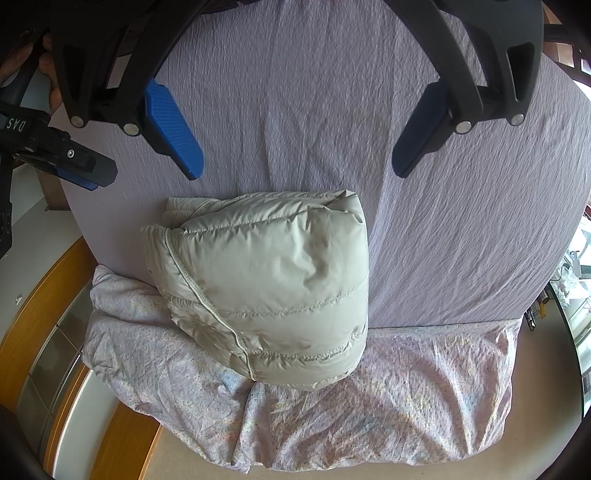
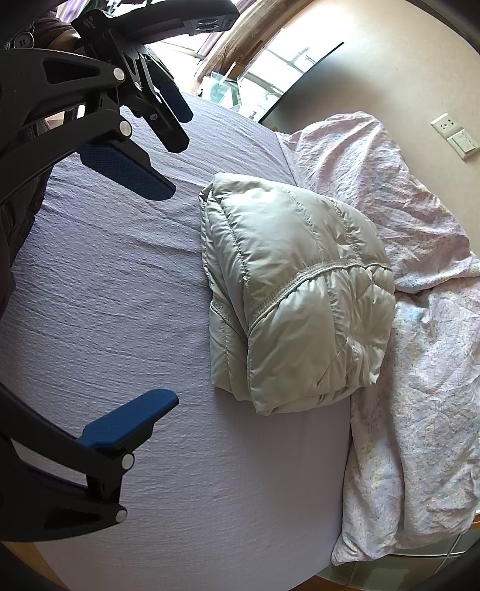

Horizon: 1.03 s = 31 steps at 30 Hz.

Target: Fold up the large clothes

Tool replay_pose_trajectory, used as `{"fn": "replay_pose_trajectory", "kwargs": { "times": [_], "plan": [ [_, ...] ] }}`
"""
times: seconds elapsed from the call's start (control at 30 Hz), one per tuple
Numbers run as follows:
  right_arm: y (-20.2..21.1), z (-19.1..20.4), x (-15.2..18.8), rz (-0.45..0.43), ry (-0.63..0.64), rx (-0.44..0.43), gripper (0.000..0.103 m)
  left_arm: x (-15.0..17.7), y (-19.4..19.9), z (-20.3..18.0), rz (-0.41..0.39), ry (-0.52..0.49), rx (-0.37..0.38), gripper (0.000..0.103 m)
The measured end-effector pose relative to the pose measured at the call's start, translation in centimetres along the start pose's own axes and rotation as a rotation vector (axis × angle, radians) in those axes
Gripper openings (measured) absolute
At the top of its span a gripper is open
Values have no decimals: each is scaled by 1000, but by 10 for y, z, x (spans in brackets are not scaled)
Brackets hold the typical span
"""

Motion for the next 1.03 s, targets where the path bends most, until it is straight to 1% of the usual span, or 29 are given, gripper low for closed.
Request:
{"fn": "replay_pose_trajectory", "kwargs": {
  "times": [1.03],
  "plan": [
    [0,0,-1,-1,-1,-2,102,1,1,0,4,6,-4,101]
  ]
}}
Point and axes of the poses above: each gripper's, at about its wrist camera, not at the fingertips, and y roughly against the way its jaws point, z to its left, x to its underside, the point moved 6 cm from there along -y, roughly the way its jaws point, and after that the axes turned 4 degrees about -x, right-handed, at the moved point
